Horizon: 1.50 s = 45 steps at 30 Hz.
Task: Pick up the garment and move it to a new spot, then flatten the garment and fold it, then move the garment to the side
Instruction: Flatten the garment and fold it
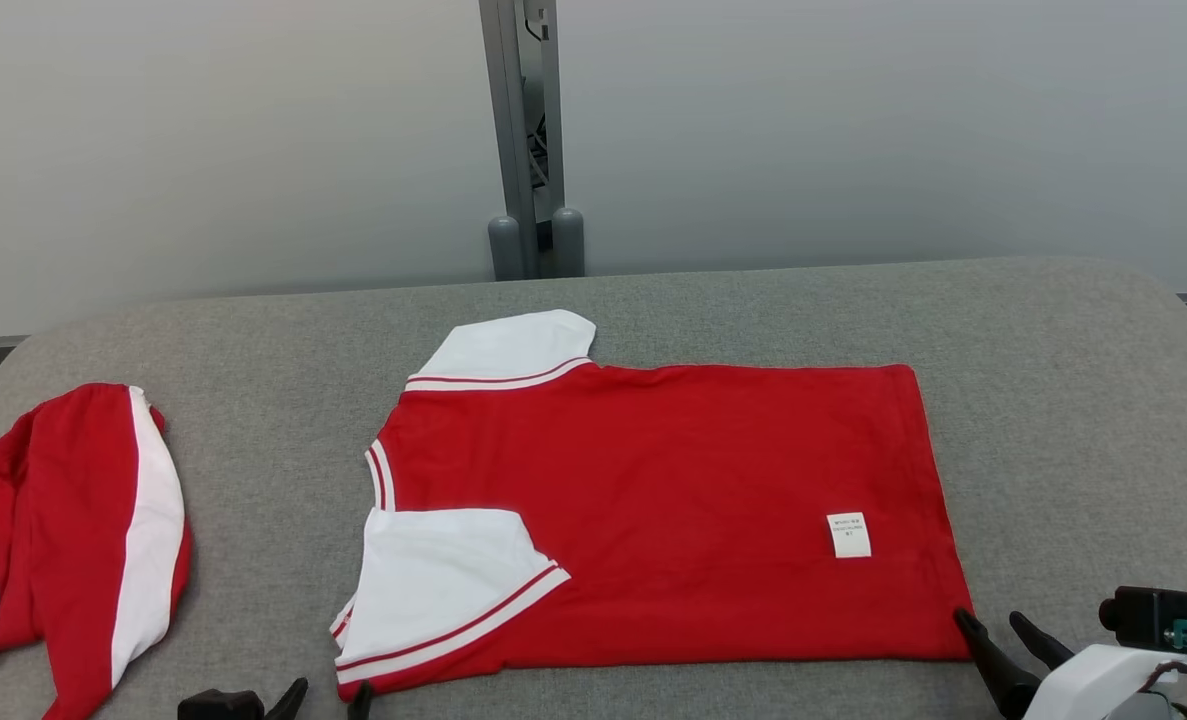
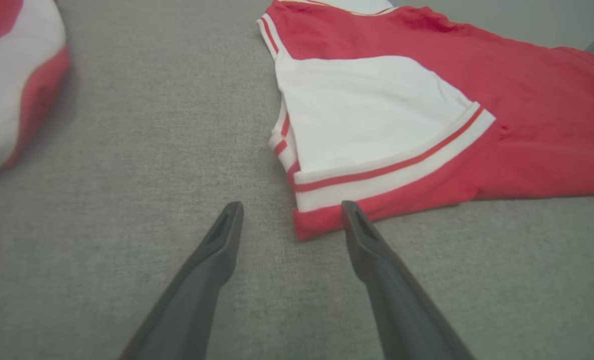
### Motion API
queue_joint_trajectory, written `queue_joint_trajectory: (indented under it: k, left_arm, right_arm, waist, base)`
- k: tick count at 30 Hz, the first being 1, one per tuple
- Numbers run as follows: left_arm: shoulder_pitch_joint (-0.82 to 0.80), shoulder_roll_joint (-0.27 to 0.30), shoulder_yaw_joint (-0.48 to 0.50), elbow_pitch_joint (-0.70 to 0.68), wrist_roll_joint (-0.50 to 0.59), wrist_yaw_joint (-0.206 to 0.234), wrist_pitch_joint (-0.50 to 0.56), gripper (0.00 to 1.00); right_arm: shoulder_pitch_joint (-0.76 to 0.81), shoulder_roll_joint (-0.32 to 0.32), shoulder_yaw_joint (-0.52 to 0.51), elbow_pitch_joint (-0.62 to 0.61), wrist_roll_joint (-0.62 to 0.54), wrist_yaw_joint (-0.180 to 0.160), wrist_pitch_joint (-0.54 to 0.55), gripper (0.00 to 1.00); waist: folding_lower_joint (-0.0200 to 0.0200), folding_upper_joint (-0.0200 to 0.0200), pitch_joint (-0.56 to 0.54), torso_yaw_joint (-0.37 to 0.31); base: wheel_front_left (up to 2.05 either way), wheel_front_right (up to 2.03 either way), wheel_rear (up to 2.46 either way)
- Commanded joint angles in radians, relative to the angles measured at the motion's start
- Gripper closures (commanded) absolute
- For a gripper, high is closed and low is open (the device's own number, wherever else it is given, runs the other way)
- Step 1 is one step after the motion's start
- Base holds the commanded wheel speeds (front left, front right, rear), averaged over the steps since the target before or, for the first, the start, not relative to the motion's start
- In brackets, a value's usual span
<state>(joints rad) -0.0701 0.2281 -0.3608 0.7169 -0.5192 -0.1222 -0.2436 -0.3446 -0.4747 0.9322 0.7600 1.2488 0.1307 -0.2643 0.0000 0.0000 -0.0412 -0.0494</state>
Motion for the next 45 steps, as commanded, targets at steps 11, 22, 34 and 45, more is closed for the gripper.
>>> queue_joint_trajectory:
  k: [11,22,34,45]
  left_arm:
    - [-0.048,-0.047,-0.024,0.051,-0.134,-0.009,0.06,0.0]
    - [-0.045,-0.007,-0.118,-0.039,-0.338,-0.008,0.115,0.0]
    - [-0.076,0.025,-0.173,-0.027,-0.409,-0.008,0.095,0.0]
    - [-0.116,0.04,-0.257,-0.023,-0.446,-0.008,0.092,1.0]
  right_arm:
    - [0.012,0.028,-0.032,0.033,-0.003,0.0,-0.001,0.0]
    - [-0.002,0.053,-0.02,0.05,0.035,0.0,0.009,0.0]
    - [-0.008,0.077,-0.005,0.05,0.072,0.0,0.014,0.0]
    - [-0.032,0.082,0.014,0.05,0.085,0.0,0.011,0.0]
  waist:
    - [0.0,0.0,0.008,-0.005]
    - [0.0,0.0,0.034,-0.01]
    - [0.0,0.0,0.058,-0.002]
    - [0.0,0.0,0.084,-0.001]
  base:
    - [0.0,0.0,0.0]
    - [0.0,0.0,0.0]
    - [0.0,0.0,0.0]
    - [0.0,0.0,0.0]
